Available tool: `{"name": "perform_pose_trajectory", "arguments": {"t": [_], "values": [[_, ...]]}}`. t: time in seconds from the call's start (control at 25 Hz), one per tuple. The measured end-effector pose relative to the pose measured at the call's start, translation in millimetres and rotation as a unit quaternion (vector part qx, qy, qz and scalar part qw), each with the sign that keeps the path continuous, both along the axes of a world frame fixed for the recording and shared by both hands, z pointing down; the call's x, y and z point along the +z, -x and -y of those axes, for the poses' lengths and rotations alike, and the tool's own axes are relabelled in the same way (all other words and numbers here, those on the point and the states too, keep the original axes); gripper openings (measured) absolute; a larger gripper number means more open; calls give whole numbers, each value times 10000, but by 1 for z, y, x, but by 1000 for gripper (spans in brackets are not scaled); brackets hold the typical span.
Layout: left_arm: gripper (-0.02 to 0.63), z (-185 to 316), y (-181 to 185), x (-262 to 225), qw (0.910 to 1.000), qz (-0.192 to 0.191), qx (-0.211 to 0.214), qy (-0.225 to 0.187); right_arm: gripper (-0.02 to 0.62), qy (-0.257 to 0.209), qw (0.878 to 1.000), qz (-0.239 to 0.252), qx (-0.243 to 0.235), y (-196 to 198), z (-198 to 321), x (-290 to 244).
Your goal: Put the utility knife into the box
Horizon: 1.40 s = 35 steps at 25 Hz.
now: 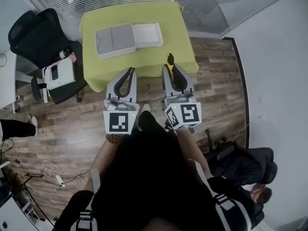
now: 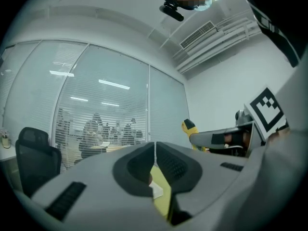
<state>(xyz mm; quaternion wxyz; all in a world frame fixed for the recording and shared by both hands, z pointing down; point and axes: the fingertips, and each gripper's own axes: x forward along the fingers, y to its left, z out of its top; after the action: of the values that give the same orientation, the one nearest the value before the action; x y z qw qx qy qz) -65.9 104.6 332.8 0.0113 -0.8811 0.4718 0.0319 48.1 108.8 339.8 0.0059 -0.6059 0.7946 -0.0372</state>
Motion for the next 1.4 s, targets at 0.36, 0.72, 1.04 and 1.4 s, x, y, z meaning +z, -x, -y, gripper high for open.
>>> {"name": "perform_pose_trajectory", "arguments": {"t": [0.36, 0.72, 1.04, 1.4], "values": [[21, 49, -45, 6, 9996, 197, -193, 42, 69, 109, 9993, 162, -304, -45, 57, 12], [21, 83, -50, 23, 9991, 106, -262, 310, 69, 286, 9982, -55, -528, -49, 99, 26], [21, 153, -34, 28, 9996, 13, 11, 269, 69, 282, 9982, -363, -396, -32, 157, 29], [21, 224, -14, 26, 9969, -185, 679, 341, 69, 193, 9928, -1142, -307, 3, 223, 27]]}}
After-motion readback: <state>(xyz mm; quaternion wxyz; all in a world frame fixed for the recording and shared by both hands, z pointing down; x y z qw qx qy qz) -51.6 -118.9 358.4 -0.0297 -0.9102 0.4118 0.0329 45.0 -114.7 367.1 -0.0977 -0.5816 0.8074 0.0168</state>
